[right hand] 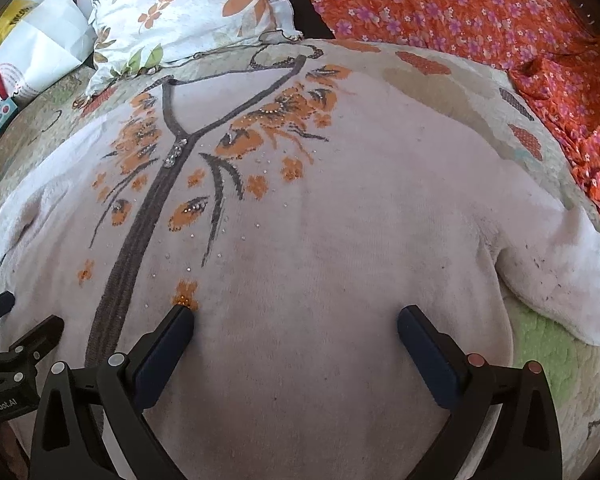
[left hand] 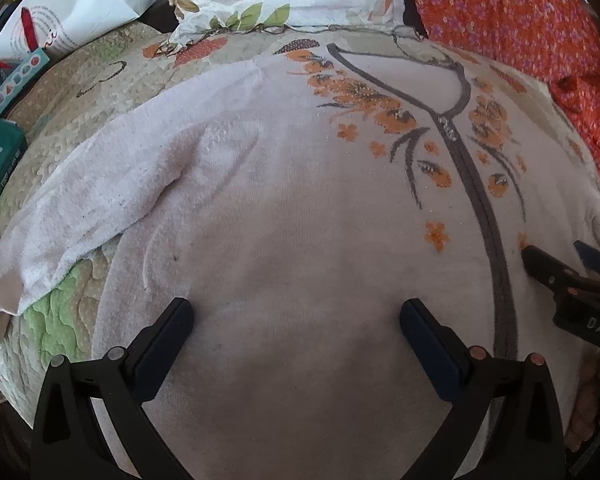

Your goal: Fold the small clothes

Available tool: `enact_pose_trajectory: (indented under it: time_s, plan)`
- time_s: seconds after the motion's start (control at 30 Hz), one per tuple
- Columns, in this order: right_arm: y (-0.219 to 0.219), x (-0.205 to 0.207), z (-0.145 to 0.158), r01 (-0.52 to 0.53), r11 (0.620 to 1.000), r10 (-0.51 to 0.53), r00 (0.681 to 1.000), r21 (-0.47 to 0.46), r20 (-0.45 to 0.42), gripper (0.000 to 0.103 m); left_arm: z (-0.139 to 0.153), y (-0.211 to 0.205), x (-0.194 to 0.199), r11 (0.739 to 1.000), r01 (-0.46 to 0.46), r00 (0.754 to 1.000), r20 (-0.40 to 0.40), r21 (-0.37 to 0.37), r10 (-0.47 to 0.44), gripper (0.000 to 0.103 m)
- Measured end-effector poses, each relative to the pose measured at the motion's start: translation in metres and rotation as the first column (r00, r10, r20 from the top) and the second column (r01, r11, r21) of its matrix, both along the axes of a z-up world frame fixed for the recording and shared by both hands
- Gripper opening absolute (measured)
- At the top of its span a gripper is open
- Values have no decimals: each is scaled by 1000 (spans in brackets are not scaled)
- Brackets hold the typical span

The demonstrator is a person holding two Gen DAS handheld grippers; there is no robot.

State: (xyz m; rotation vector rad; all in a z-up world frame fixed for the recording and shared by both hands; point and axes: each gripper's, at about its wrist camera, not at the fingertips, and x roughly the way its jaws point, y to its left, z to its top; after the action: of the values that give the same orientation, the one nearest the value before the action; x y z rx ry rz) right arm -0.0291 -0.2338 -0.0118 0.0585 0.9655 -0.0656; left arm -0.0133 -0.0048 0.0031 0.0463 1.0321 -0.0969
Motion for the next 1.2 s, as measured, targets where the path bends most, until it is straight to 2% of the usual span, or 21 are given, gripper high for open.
enact_pose_trajectory:
  time_s: [0.07, 0.1, 0.13, 0.2, 0.27, 0.37, 0.5, 0.63, 0.73, 0.8, 1.2]
  plan:
    - [1, -4, 5, 8, 1000, -8, 1000, 0, 19, 102, 5, 1, -6, 1000, -8, 1000, -5, -16, 8, 103]
    - [2, -7, 8, 7, 1000, -7, 1000, 2, 26, 97, 12, 3, -14, 999, -13, 1000, 10, -33, 13, 103]
    - [2, -10, 12, 4, 1000, -4, 999, 5, 35, 91, 16, 1, -20, 999, -14, 1000, 25, -35, 15, 103]
    - [4, -21, 24, -3, 1000, 2, 998, 10, 69, 87, 28, -3, -42, 1000, -1, 996, 91, -7, 2, 103]
    - [6, -34, 38, 7, 1000, -7, 993, 2, 114, 87, 33, -4, -57, 1000, 3, 992, 126, 6, -4, 103]
    - [7, -51, 49, 21, 1000, -24, 989, 21, 143, 87, 35, -2, -79, 1000, 1, 990, 140, -16, 1, 101]
    - [10, -77, 47, 47, 998, -53, 989, 44, 139, 87, 27, 6, -95, 998, -21, 994, 103, -60, 27, 84]
    - [17, -101, 39, 36, 998, -41, 991, 44, 128, 81, 18, 11, -99, 996, -35, 998, 54, -78, 39, 75]
    - [23, -112, 39, 13, 999, -18, 990, 34, 138, 71, 19, 11, -102, 996, -31, 998, 56, -82, 36, 74]
    - [24, -116, 38, 5, 999, -11, 990, 39, 141, 70, 20, 12, -104, 996, -30, 998, 61, -85, 35, 74]
    - [21, -106, 28, 26, 999, -30, 994, 39, 109, 70, 6, 5, -99, 997, -6, 1000, 7, -78, 7, 74]
